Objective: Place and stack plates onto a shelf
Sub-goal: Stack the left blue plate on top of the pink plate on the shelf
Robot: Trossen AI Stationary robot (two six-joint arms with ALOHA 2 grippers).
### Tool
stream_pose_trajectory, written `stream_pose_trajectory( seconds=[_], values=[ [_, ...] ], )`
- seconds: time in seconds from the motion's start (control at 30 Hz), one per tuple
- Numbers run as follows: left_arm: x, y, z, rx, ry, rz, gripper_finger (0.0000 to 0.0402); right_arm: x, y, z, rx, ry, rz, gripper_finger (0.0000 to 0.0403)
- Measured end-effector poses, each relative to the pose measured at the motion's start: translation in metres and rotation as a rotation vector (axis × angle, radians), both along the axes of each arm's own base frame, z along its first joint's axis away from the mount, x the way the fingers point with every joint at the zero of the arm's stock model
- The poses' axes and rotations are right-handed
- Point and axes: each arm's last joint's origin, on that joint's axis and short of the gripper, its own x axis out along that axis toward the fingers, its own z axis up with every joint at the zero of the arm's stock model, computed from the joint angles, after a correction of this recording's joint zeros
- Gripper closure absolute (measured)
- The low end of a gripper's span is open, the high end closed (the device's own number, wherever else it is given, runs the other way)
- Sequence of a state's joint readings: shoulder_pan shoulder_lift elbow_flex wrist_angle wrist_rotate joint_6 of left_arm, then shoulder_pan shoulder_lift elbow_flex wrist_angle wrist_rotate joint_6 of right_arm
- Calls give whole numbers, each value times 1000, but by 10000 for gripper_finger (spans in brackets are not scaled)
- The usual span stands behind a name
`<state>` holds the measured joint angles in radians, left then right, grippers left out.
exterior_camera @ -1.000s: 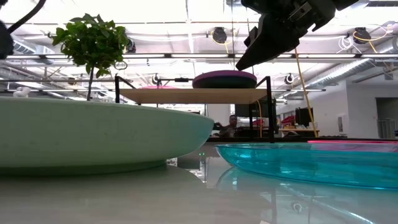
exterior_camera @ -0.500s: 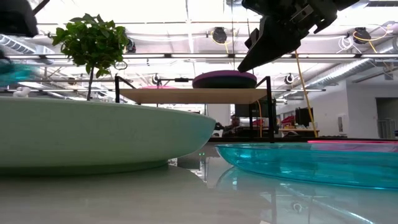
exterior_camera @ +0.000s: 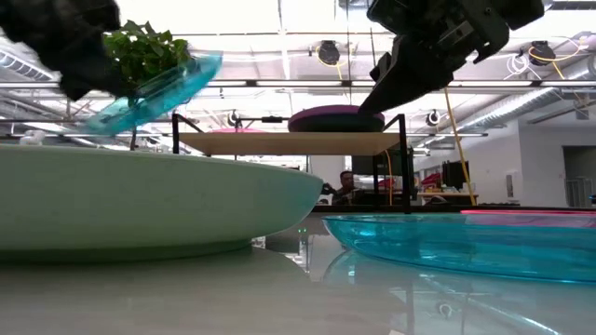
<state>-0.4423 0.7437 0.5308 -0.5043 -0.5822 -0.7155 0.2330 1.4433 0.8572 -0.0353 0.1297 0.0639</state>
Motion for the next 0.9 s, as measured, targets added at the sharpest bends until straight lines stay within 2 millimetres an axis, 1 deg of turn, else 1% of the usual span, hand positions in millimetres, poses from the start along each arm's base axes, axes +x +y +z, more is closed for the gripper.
stream_pose_trajectory(
  seconds=[0.17,0.33,0.53,0.7,0.8,0.9],
  values=[
    [14,12,15,93,-122,12,398,-2,0,-5,3,-3,-1,403],
    [20,26,42,185,-182,56,399,-3,5,-5,5,-11,17,403],
    [22,48,63,266,-194,158,399,-4,13,-4,10,-27,47,403],
    [25,70,79,342,-186,263,399,-4,14,-3,12,-35,49,403],
    [29,84,87,388,-164,326,399,-4,14,-3,10,-42,52,403],
    [35,99,91,400,-132,370,399,-4,14,-3,8,-42,54,403]
  ],
)
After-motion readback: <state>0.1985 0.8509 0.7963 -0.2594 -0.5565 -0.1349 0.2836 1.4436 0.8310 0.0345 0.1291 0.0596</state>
